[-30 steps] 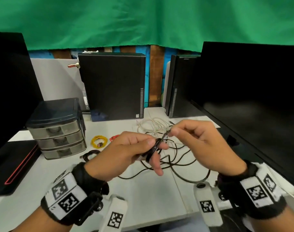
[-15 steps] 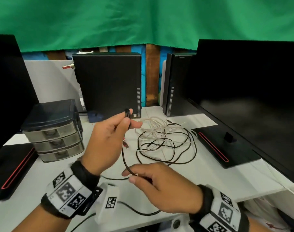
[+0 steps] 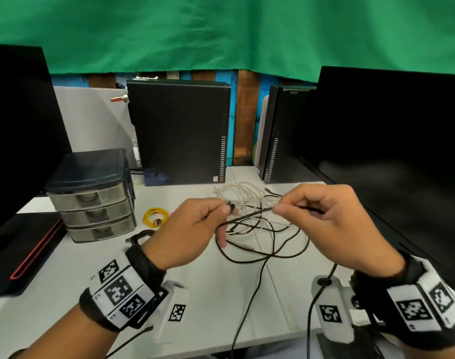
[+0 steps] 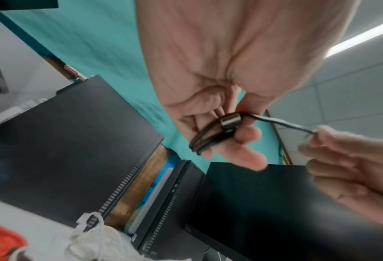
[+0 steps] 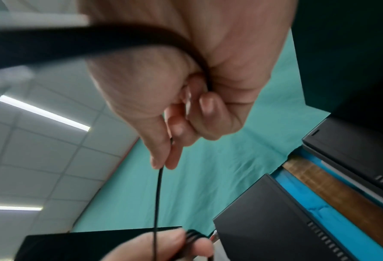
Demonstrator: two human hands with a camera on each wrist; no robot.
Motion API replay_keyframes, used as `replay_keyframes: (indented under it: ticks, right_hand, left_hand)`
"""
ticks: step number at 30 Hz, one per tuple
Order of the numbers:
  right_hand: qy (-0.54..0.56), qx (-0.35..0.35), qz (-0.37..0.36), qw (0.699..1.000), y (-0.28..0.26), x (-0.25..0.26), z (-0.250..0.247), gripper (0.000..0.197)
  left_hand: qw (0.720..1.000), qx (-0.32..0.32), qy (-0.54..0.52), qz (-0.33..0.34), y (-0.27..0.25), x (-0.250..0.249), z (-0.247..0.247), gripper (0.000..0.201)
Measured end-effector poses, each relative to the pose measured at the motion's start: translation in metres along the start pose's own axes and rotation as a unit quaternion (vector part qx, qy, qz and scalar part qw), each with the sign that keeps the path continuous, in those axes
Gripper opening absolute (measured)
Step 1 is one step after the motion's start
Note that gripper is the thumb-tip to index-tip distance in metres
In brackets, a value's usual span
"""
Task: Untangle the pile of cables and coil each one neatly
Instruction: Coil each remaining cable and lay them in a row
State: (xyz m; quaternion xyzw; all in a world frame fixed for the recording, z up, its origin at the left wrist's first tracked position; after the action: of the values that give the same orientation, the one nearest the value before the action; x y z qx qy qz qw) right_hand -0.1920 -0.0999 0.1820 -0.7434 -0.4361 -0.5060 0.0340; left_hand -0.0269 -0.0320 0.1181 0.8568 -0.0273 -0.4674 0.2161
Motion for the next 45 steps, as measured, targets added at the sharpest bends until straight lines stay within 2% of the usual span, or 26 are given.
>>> replay_keyframes:
  ticks: [3, 6, 9, 13, 14, 15, 16, 18, 19, 21, 23, 26, 28, 31, 34, 36, 38, 41, 43, 45]
  right_hand:
    - [-0.005, 0.091, -0.001, 0.996, -0.010, 0.006, 0.029, 0.013]
    - [-0.032, 0.158, -0.004, 0.987, -0.017, 0.006, 0.054, 0.009]
    - [-0.061, 0.189, -0.011, 0.980, -0.021, 0.005, 0.060, 0.011]
    - [-0.072, 0.226, -0.005, 0.971, -0.025, 0.000, 0.070, 0.013]
    - [-0.074, 0.231, -0.008, 0.970, -0.025, 0.000, 0.075, 0.013]
    - [-0.073, 0.227, -0.012, 0.971, -0.024, 0.000, 0.075, 0.012]
    - [-0.068, 0.208, -0.013, 0.976, -0.019, 0.000, 0.071, 0.012]
    - [-0.055, 0.122, -0.009, 0.991, -0.003, -0.007, 0.046, 0.012]
    - [-0.052, 0.068, -0.004, 0.996, 0.006, -0.014, 0.028, 0.011]
    - [-0.047, -0.007, 0.020, 0.999, 0.019, -0.034, -0.003, 0.008]
    - [-0.041, -0.043, 0.044, 0.997, 0.026, -0.056, -0.019, 0.008]
    - [0.019, -0.048, 0.087, 0.995, 0.030, -0.082, -0.020, 0.009]
    - [0.035, -0.026, 0.137, 0.990, 0.029, -0.096, -0.005, 0.010]
    - [-0.024, 0.070, 0.140, 0.987, 0.019, -0.093, 0.046, 0.021]
    - [-0.036, 0.182, 0.101, 0.977, -0.003, -0.068, 0.105, 0.025]
    - [-0.055, 0.218, 0.066, 0.972, -0.014, -0.049, 0.122, 0.027]
    - [-0.079, 0.230, 0.037, 0.969, -0.019, -0.035, 0.123, 0.028]
    - [-0.095, 0.221, 0.021, 0.970, -0.021, -0.024, 0.111, 0.022]
    - [-0.088, 0.199, 0.007, 0.976, -0.018, -0.019, 0.100, 0.016]
    - [-0.081, 0.164, -0.003, 0.983, -0.009, -0.017, 0.084, 0.016]
  left_hand:
    - [0.995, -0.090, 0.004, -0.035, 0.002, 0.019, -0.020, 0.035]
    - [0.993, -0.104, 0.018, -0.045, 0.002, 0.033, -0.020, 0.038]
    - [0.992, -0.110, 0.023, -0.059, 0.001, 0.039, -0.016, 0.032]
    - [0.958, -0.258, -0.048, -0.117, -0.006, 0.063, -0.035, 0.031]
    - [0.950, -0.271, -0.083, -0.135, -0.007, 0.068, -0.036, 0.030]
    - [0.951, -0.259, -0.098, -0.140, -0.007, 0.070, -0.035, 0.030]
    - [0.962, -0.221, -0.082, -0.134, -0.004, 0.071, -0.032, 0.030]
    - [0.990, -0.086, -0.019, -0.108, -0.001, 0.068, -0.013, 0.028]
    - [0.995, -0.011, -0.006, -0.097, -0.003, 0.067, 0.002, 0.028]
    - [0.990, 0.093, -0.063, -0.086, -0.010, 0.056, 0.030, 0.033]
    - [0.976, 0.143, -0.155, -0.060, -0.011, 0.029, 0.044, 0.041]
    - [0.949, 0.161, -0.271, -0.006, -0.010, -0.018, 0.040, 0.037]
    - [0.927, 0.135, -0.348, 0.025, -0.010, -0.041, 0.031, 0.034]
    - [0.910, -0.022, -0.413, 0.031, -0.003, -0.042, 0.001, 0.030]
    - [0.919, -0.151, -0.365, 0.019, 0.000, -0.024, -0.034, 0.027]
    - [0.941, -0.187, -0.284, 0.006, -0.001, -0.008, -0.049, 0.030]
    - [0.961, -0.191, -0.200, -0.002, -0.001, 0.001, -0.050, 0.033]
    - [0.990, -0.139, -0.022, 0.022, 0.002, -0.002, -0.038, 0.033]
    - [0.991, -0.064, 0.100, 0.053, 0.003, -0.005, -0.019, 0.029]
    - [0.986, 0.020, 0.155, 0.061, 0.000, -0.004, 0.001, 0.031]
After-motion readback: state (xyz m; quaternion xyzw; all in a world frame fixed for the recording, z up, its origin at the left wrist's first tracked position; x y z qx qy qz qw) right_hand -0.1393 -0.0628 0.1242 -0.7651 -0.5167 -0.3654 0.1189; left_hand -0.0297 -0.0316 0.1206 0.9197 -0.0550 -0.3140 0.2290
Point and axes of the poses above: each hand's wrist, its own y-axis towards the middle knuckle, its own z-axis out of the palm, x = y × z, the point moved 10 cm from there along y, towards the middle knuckle, and after that the axes turned 9 degrees about z, right-handed, at the moved point
